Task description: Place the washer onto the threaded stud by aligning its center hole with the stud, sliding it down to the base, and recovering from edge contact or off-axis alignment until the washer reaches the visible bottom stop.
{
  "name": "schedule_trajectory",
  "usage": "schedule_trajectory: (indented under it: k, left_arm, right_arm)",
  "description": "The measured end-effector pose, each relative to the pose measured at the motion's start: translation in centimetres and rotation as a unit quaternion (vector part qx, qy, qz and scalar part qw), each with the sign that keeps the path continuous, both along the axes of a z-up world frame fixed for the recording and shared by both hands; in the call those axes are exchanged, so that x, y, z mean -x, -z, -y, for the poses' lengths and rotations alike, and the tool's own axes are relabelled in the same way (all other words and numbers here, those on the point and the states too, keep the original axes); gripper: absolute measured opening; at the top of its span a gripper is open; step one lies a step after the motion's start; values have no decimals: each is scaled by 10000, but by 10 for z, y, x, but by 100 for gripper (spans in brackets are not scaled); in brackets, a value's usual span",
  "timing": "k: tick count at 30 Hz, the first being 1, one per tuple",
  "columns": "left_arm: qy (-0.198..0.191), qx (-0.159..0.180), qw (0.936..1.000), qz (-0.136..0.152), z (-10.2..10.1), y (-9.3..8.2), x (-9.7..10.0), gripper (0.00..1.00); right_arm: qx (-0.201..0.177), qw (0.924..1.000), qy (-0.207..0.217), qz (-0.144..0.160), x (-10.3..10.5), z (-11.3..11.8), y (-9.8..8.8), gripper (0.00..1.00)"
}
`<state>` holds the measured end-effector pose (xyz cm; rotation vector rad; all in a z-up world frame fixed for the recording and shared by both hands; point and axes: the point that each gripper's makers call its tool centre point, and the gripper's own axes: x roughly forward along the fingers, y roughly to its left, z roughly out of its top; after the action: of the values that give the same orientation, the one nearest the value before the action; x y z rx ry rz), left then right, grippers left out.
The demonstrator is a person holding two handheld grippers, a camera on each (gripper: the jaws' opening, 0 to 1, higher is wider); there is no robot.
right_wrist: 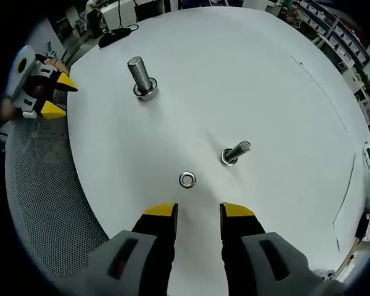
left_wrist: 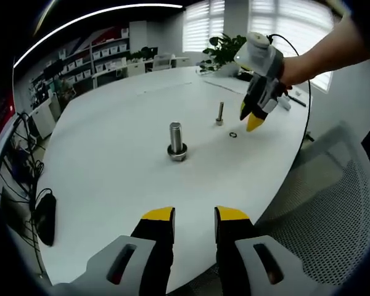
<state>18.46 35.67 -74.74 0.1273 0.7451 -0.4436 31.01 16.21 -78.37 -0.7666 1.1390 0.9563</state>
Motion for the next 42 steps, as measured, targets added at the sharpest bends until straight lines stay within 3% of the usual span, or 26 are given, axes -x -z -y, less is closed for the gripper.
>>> schedule_trajectory:
  k: [12,42]
  left_arm:
    - [31,16,10000,2,1,0,0,24]
    - [68,23,9999,-82,3,2,2,24]
  right_arm:
    - [-97,9998,-108,-133,20,-5,7,34]
    - [-170,9991,-390,-15,22,-22,5,34]
